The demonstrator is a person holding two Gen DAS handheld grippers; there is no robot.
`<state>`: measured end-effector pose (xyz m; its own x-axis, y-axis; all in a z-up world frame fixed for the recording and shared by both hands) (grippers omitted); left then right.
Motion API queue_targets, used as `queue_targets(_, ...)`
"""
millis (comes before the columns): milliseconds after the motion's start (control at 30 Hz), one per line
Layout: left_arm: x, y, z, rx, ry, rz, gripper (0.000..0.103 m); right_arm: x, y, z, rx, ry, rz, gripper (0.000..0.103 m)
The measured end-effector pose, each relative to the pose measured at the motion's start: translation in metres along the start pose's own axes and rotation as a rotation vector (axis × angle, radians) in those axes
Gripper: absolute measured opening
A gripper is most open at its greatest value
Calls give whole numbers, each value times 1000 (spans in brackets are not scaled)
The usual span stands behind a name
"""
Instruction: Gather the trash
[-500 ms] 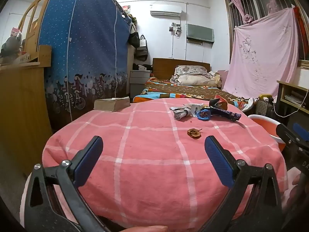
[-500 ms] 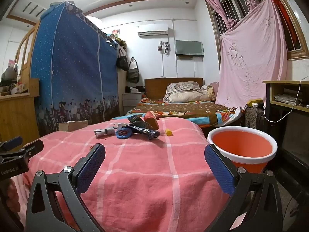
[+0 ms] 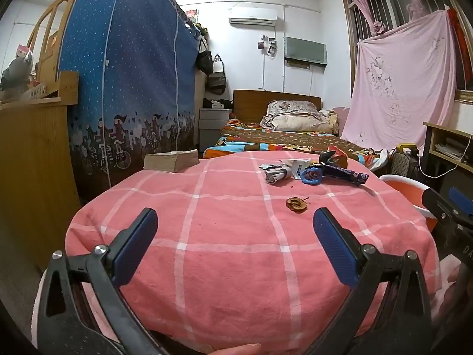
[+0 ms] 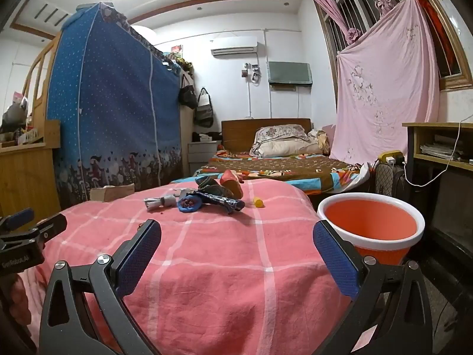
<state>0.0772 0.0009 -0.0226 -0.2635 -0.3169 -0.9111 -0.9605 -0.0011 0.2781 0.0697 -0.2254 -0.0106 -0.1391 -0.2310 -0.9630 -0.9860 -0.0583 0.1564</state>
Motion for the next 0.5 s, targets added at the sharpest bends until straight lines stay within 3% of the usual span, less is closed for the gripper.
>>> queue_targets(500, 0, 0, -1, -1, -4, -3, 90, 0, 1, -1, 0, -4, -1, 103)
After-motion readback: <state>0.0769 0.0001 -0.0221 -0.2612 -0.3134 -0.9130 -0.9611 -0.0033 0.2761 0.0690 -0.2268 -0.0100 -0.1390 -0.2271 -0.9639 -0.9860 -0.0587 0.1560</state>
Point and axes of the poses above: each gripper's, at about its wrist camera, not at the fingertips, and y roughly against the way its jaws point, z to its left, x to its underside, the point moved 8 cm from there along -y, roughly the way its jaws point, and after that the axes turned 15 degrees about y, right-handed, at the moved point
